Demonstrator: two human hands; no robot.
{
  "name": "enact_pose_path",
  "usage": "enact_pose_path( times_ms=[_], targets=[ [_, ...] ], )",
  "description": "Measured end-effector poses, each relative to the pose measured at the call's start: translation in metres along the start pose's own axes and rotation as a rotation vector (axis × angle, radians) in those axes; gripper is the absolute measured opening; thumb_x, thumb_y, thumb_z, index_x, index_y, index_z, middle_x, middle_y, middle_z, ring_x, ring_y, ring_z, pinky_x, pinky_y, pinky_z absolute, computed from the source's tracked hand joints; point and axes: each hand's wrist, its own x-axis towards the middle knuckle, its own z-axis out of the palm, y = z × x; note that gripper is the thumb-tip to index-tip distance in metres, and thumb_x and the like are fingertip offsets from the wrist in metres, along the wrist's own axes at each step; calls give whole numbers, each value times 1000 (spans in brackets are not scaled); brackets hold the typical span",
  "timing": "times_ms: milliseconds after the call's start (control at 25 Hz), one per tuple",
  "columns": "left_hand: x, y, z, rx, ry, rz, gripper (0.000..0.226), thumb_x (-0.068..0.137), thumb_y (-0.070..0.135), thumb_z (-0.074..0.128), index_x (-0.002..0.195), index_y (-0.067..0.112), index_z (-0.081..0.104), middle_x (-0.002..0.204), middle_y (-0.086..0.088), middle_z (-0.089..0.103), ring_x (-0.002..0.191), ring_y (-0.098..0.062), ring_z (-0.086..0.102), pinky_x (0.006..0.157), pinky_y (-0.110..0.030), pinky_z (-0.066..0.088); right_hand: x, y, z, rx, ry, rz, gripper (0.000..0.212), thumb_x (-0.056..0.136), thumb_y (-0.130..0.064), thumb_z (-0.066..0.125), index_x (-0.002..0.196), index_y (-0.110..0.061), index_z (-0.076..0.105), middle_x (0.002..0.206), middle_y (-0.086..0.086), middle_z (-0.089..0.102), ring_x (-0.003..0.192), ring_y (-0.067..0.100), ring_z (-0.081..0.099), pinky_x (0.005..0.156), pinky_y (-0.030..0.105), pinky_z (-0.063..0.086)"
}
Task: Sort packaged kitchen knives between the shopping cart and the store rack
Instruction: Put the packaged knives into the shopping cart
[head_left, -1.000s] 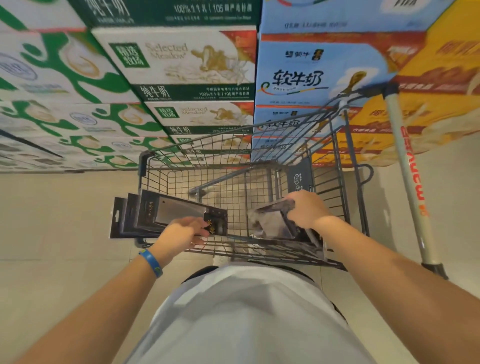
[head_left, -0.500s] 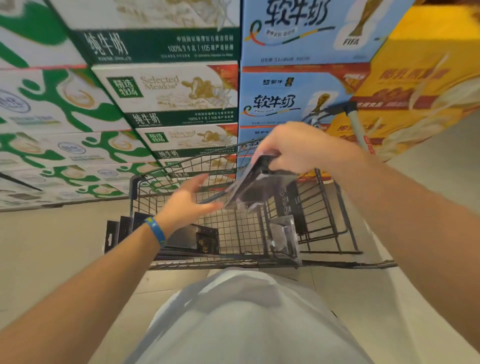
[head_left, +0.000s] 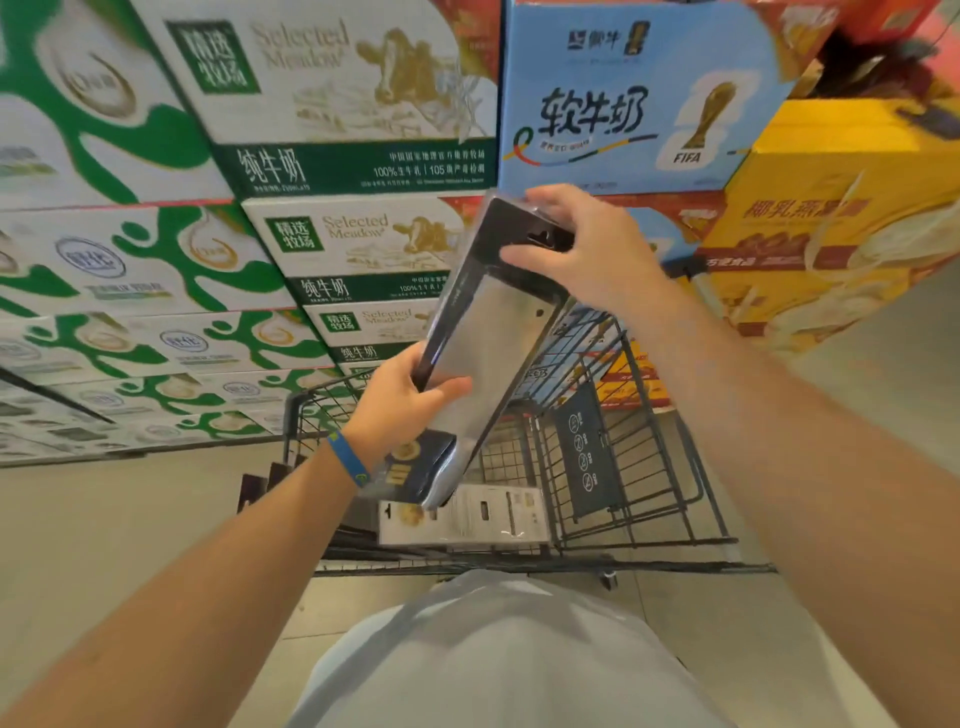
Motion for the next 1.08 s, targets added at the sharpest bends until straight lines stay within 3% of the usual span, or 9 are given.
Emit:
enact_pose_path(
  times_ms=[120,200,240,280,360,480,600,760,1080],
  targets=[
    [-3,2,-1,-81,81,-10,25,84,25,79,106,28,66,94,12,76,87,-6,71,71,-22,57,-28,26,40,203,186,262,107,77,-63,80,160,-22,27,160,3,39,144,17,38,111,31,33],
    [-2,10,-1,-189,115,-11,27,84,23,79,108,20,66,95,11,77,88,-7,72,71,-17,55,-51,31,75,509,124,500,127,63,-69,85,162,-28,17,165,4,31,149,22,34,117,38,31],
    [-2,15,0,-261,110,-26,31,84,22,79,111,16,67,98,7,77,92,-11,73,73,-18,55,-65,30,94,637,20,573,131,55,-71,88,160,-27,24,160,6,42,145,24,43,115,41,36],
    [-1,19,0,-325,91,-51,36,82,21,80,114,12,67,102,2,77,96,-15,73,75,-21,57,-77,31,111,716,-85,594,126,50,-70,90,154,-24,37,147,4,58,133,24,57,111,44,45],
    [-2,23,-3,-402,37,-130,42,81,23,81,119,14,65,109,-2,76,102,-20,72,79,-27,58,-92,36,135,785,-171,571,93,51,-54,94,132,-25,59,116,-2,76,107,18,73,92,39,61],
    [-8,13,-12,-419,-3,-210,44,86,29,76,125,18,60,116,0,73,112,-21,67,90,-33,56,-102,49,140,911,-154,551,76,57,-43,96,124,-25,65,109,-2,79,100,19,76,81,34,62],
    [-18,-7,-12,-505,24,-257,36,95,19,65,130,17,55,123,-5,70,118,-25,64,94,-38,55,-111,60,138,1102,-35,674,76,59,-37,97,125,-20,64,107,3,79,97,25,77,74,37,63],
    [-23,-28,-16,-282,107,-172,22,97,21,62,117,28,56,122,-5,68,114,-16,64,104,-43,49,-127,79,122,1068,288,763,49,72,-28,93,115,-26,69,103,-1,80,96,24,77,75,38,62],
    [-5,-12,21,-359,-4,-114,33,85,35,77,113,23,66,106,0,76,96,-19,73,74,-28,60,-212,77,81,864,615,915,85,40,-75,90,104,-22,76,97,-4,81,90,18,78,88,43,62]
  ],
)
